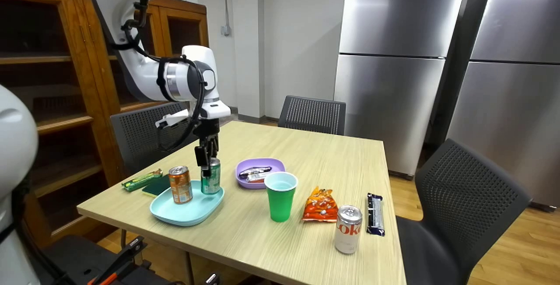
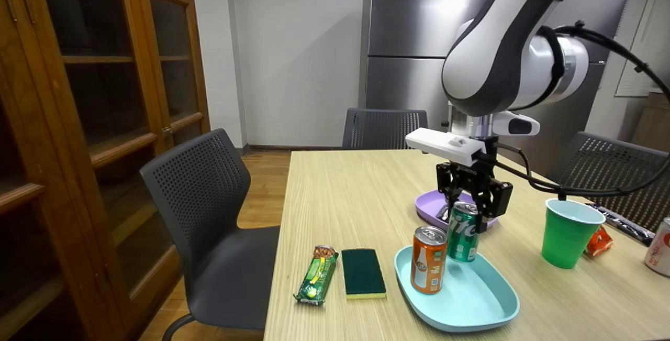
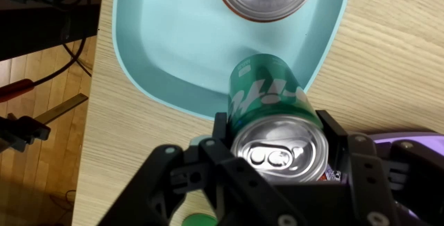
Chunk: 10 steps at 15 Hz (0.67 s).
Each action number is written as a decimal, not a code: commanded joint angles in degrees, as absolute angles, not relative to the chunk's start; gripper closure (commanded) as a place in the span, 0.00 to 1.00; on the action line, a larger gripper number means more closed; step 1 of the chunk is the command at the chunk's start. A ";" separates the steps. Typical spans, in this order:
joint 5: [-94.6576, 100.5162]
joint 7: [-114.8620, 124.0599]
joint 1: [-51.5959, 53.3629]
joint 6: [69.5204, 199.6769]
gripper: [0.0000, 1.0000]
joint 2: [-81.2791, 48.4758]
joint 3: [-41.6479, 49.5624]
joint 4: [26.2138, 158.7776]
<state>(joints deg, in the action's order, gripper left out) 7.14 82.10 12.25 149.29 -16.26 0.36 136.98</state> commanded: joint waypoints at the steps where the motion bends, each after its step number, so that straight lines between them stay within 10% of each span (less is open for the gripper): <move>1: 8.04 84.27 13.78 150.11 0.61 -17.11 0.85 136.19; 10: 7.83 84.02 14.92 151.12 0.61 -18.96 1.34 135.58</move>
<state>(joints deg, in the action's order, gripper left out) 7.14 82.36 13.70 150.58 -18.74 0.66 136.25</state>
